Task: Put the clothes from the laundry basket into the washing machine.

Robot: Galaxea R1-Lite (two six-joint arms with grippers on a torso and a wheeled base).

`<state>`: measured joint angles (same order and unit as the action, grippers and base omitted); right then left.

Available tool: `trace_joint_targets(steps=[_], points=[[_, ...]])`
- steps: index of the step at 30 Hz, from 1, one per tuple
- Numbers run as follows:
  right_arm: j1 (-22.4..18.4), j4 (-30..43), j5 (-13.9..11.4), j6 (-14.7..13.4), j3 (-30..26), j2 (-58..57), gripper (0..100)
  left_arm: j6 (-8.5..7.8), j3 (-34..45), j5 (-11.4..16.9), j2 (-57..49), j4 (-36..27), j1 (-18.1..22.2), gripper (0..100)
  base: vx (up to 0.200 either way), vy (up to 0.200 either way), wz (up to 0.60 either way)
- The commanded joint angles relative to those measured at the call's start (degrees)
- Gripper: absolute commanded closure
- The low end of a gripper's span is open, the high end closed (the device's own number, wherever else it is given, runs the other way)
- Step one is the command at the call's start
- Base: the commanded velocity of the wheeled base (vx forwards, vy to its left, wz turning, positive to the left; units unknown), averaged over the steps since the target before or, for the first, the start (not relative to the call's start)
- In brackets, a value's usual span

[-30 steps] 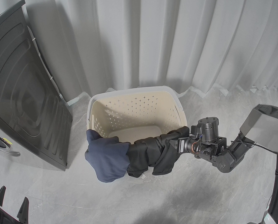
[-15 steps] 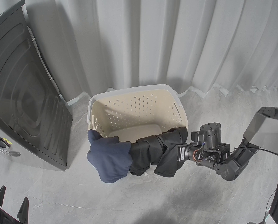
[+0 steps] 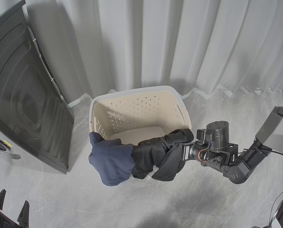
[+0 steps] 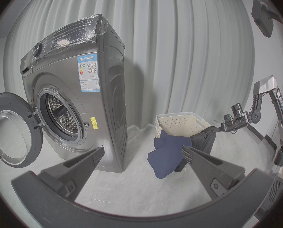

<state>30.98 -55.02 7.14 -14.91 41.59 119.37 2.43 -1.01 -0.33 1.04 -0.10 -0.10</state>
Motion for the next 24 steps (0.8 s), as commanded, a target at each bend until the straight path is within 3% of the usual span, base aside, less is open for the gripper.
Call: trace_joint_targets(steps=[1, 8, 15, 22, 24], points=[[-1.8, 0.9, 0.8, 0.1, 3.5, 2.1, 0, 0.04, 0.8, -0.1, -0.7, 0.0, 0.0, 0, 0.0, 0.0, 0.0], [-3.6, 3.8, 2.5, -0.6, 6.0, 3.0, 0, 0.04, 0.8, 0.0, -0.7, 0.0, 0.0, 0, 0.0, 0.0, 0.0], [-4.5, 9.5, 2.6, -1.7, 15.2, 5.7, 0, 0.04, 0.8, 0.0, -0.7, 0.0, 0.0, 0, 0.0, 0.0, 0.0], [-4.5, 15.6, 2.8, -3.5, 20.1, 8.4, 0, 0.04, 0.8, 0.0, -0.7, 0.0, 0.0, 0, 0.0, 0.0, 0.0], [-4.6, 16.7, 4.5, -3.5, 22.0, 9.8, 0, 0.04, 0.8, 0.0, -0.7, 0.0, 0.0, 0, 0.0, 0.0, 0.0]])
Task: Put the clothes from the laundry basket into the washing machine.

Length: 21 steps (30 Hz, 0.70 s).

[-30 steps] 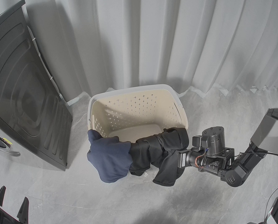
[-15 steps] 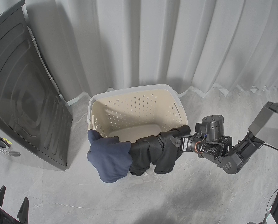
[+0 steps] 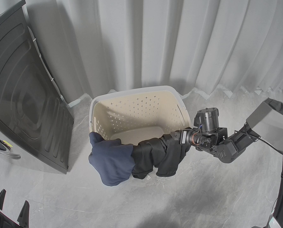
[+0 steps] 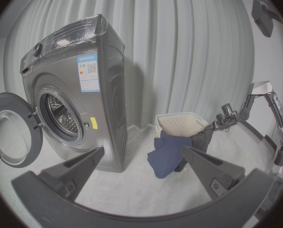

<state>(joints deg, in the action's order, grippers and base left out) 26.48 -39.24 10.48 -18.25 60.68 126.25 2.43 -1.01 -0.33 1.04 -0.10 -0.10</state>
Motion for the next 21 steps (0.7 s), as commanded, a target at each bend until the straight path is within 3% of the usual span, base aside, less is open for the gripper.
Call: trace_joint_targets(steps=[1, 11, 16, 21], points=[[-0.1, 0.9, 1.2, -0.1, 2.9, 3.0, 0, 0.04, 0.8, 0.0, -0.7, 0.0, 0.0, 0, 0.0, 0.0, 0.0], [0.8, 6.6, 1.6, -0.1, 1.0, 3.4, 0, 0.04, 0.8, -0.1, -0.7, 0.0, 0.0, 0, 0.0, 0.0, 0.0], [2.3, 6.6, 1.6, 0.0, -2.5, 1.5, 0, 0.04, 0.8, -0.1, -0.7, 0.0, 0.0, 0, 0.0, 0.0, 0.0], [3.5, 6.4, 1.6, -0.2, -2.3, 0.0, 0, 0.04, 0.8, -0.1, -0.7, 0.0, 0.0, 0, 0.0, 0.0, 0.0]])
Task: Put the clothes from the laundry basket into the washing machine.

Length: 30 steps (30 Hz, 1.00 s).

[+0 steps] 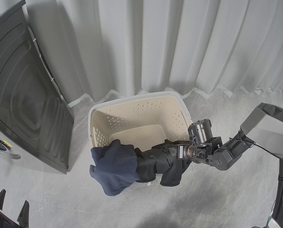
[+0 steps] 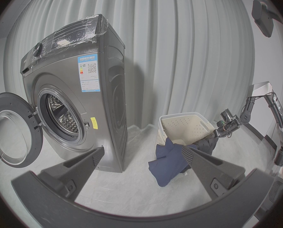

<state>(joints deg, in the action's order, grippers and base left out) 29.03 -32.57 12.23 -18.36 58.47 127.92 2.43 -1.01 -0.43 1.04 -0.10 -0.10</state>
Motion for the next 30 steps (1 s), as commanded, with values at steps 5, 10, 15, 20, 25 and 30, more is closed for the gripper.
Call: trace_joint_targets(steps=[5, 10, 15, 20, 25, 30], points=[[2.8, 0.1, 0.1, -0.2, 0.1, -2.9, 0, 0.04, 0.8, 0.0, -0.7, 0.0, 0.0, 0, 0.0, 0.0, 0.0], [4.4, 0.2, 0.1, -0.5, -0.1, -3.4, 0, 0.04, 0.8, 0.0, -0.7, 0.0, 0.0, 0, 0.0, 0.0, 0.0], [6.6, 0.7, 0.3, -3.3, 0.0, -3.4, 0, 0.04, 0.8, 0.0, -0.7, 0.0, -0.1, 0, 0.0, 0.0, 0.0], [5.4, 0.8, 1.9, -3.1, 0.0, -3.5, 0, 0.04, 0.8, 0.0, -0.7, 0.0, 0.0, 0, 0.0, 0.0, 0.0], [2.6, 0.8, 3.2, -2.9, 0.2, -3.4, 0, 0.04, 0.8, 0.0, -0.7, 0.0, 0.0, 0, 0.0, 0.0, 0.0], [0.1, 0.3, 3.4, -3.2, 1.8, -2.7, 0, 0.04, 0.8, 0.0, -0.7, 0.0, 0.0, 0, 0.0, 0.0, 0.0]])
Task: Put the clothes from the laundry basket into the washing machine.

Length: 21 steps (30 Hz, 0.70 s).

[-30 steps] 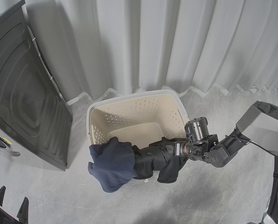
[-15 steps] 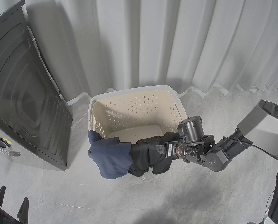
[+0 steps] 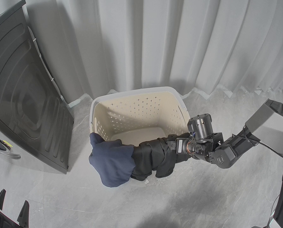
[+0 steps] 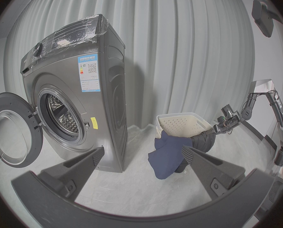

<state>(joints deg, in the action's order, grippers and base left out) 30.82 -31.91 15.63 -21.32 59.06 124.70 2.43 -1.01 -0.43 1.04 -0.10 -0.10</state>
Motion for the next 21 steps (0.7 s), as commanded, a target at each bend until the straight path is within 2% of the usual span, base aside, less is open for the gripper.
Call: trace_joint_targets(steps=[1, 5, 6, 12, 21], points=[[-1.6, -0.3, -0.2, -0.5, 1.6, 0.5, 0, 0.04, 0.8, 0.0, -0.7, 0.0, 0.0, 0, 0.0, 0.0, 0.0], [-1.4, -0.6, -0.6, -1.6, 2.5, 1.1, 0, 0.04, 0.8, 0.0, -0.7, 0.0, 0.0, 0, 0.0, 0.0, 0.0], [-1.4, -0.5, -0.6, -1.8, 2.5, 1.2, 100, 0.04, 0.8, 0.0, -0.7, 0.0, 0.0, 0, 0.0, 0.0, 0.0], [-0.2, -0.5, -3.7, -5.5, 2.8, 1.4, 100, 0.04, 0.8, 0.0, -0.7, 0.0, 0.0, 0, 0.0, 0.0, 0.0], [2.8, 0.1, -3.8, -7.2, -0.4, -4.6, 100, 0.04, 0.8, 0.0, -0.7, 0.0, 0.0, 0, 0.0, 0.0, 0.0]])
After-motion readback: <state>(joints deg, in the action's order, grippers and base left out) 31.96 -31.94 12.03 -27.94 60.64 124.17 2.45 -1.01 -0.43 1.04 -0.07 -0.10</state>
